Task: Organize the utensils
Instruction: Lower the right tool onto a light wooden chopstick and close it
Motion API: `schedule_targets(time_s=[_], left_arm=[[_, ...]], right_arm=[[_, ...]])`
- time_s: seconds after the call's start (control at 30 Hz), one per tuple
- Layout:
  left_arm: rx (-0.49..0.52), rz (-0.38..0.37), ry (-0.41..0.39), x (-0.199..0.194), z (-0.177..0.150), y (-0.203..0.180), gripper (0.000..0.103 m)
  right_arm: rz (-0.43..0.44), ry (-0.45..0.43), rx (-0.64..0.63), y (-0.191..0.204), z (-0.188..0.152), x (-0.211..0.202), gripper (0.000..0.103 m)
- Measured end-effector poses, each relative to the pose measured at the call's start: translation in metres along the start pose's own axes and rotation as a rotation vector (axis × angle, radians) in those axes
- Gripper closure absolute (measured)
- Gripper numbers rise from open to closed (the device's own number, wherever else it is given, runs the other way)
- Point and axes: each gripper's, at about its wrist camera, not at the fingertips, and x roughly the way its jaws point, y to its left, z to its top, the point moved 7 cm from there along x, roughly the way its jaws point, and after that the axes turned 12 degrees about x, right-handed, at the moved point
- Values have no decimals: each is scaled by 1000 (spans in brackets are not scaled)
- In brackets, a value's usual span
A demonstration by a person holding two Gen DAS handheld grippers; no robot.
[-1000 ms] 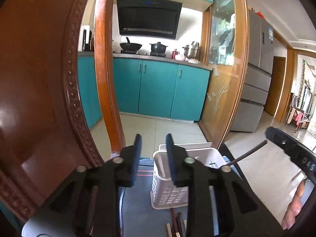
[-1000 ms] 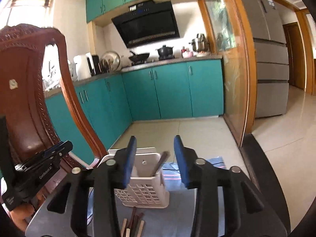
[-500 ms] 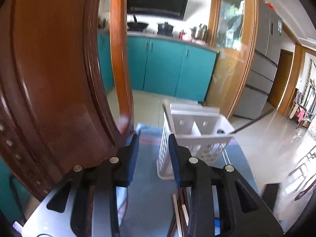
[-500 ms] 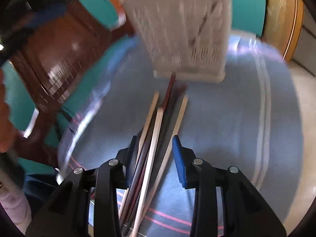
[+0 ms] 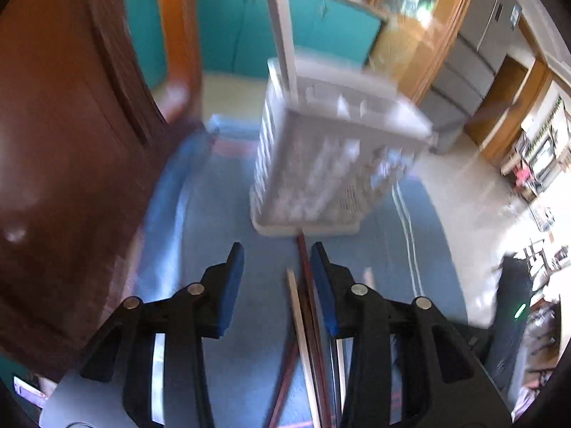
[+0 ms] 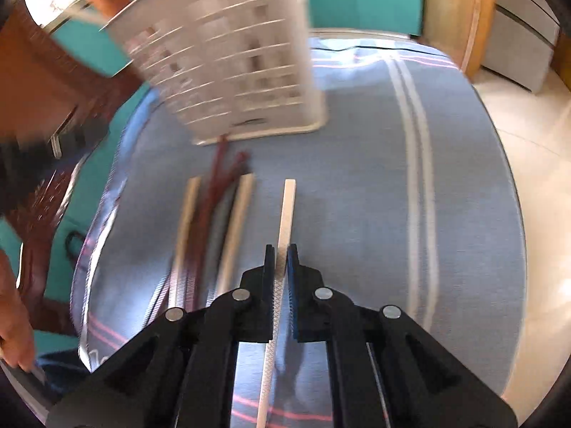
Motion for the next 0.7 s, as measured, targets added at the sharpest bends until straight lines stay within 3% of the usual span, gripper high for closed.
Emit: schedule_targets(time_s=[0.13, 0.2, 0.4, 0.5, 0.6, 0.7], left_arm=[[8, 3, 139, 35, -22, -9, 64], [-4, -17, 169, 47, -29, -13, 66], [4, -18, 195, 64, -35, -20, 66], [11, -4, 196, 68, -35, -21, 75], [0, -46, 193, 70, -32, -23, 89], [4, -52, 192, 72, -32, -24, 93]], right_arm=[[-1, -12, 44, -18, 3, -5, 95], [-3, -21, 42, -20, 3, -8, 95], [-26, -36, 19, -23, -2, -12, 95], [-36, -38, 18, -25, -2, -12, 95], [-52, -38, 18, -29, -1, -7, 94], [-58, -40, 10, -30, -1, -4, 84]])
